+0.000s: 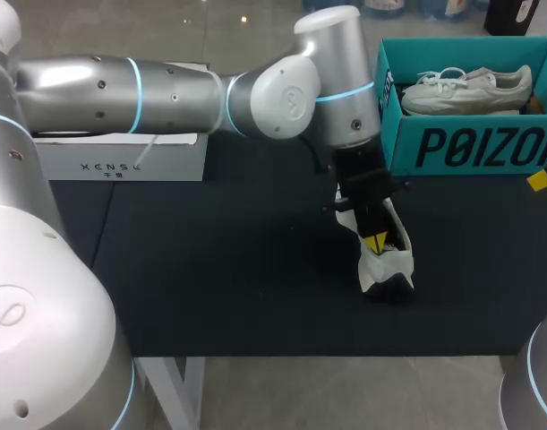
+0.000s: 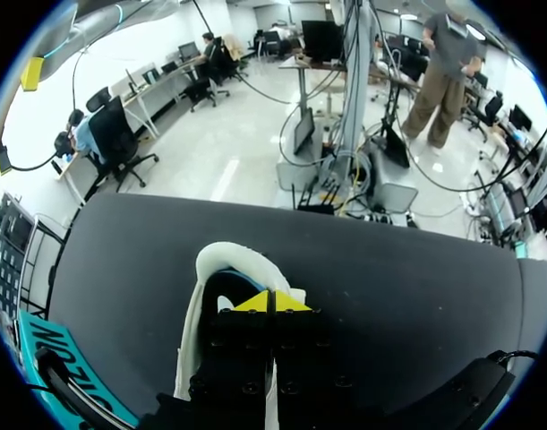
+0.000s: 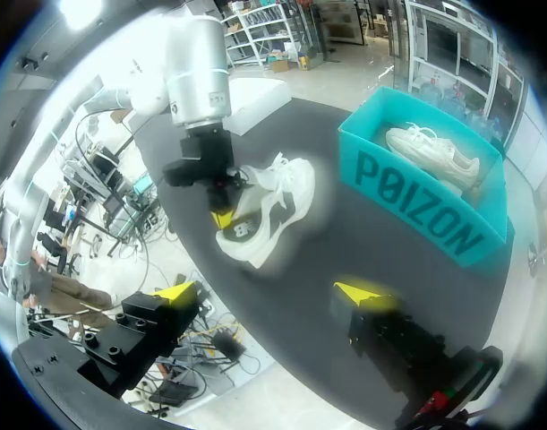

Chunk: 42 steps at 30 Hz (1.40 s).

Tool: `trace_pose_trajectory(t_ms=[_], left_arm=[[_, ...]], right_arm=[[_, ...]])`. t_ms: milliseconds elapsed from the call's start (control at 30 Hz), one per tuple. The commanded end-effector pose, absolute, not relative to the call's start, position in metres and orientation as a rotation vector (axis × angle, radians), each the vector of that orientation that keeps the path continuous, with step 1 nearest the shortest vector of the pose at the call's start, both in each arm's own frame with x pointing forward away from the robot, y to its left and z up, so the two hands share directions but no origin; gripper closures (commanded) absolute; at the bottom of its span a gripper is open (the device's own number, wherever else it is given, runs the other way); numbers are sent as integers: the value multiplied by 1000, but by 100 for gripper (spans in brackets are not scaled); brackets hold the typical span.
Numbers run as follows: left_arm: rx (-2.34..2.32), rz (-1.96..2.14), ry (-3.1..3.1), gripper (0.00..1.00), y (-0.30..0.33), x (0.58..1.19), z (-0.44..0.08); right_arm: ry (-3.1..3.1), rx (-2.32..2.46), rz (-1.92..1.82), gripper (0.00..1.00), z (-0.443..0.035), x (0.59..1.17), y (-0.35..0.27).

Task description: Take the shoe out of the shoebox, open the shoe tongue, remove and reinsert the insole, then place the shoe into the shoebox

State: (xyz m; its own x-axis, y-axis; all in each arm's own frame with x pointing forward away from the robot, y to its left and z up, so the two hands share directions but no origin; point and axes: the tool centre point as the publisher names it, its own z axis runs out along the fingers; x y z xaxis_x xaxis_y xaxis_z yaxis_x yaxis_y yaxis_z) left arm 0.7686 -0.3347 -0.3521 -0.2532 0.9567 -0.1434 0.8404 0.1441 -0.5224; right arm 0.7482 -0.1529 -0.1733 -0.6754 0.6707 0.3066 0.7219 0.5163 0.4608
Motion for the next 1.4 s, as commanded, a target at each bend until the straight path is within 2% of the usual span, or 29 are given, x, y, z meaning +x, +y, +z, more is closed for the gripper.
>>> trace_pose_trajectory(t_ms=[33,800,1200,1400], left_arm=[[-1765,752,-2187,100,-338,768,-354],[-1779,719,-2141,100,-359,769,-369],[-1795,683,-2164,100,-361,776,-356],[-1798,668,-2161,100,-364,773,-370]], right_arm=[[-2656,-1224,-867,0,-174,749,-153],[-2656,-1224,-867,0,-174,749,-153],[-2656,-1224,-867,0,-174,749,-153],[-2656,-1224,-867,0,-174,749,-153]])
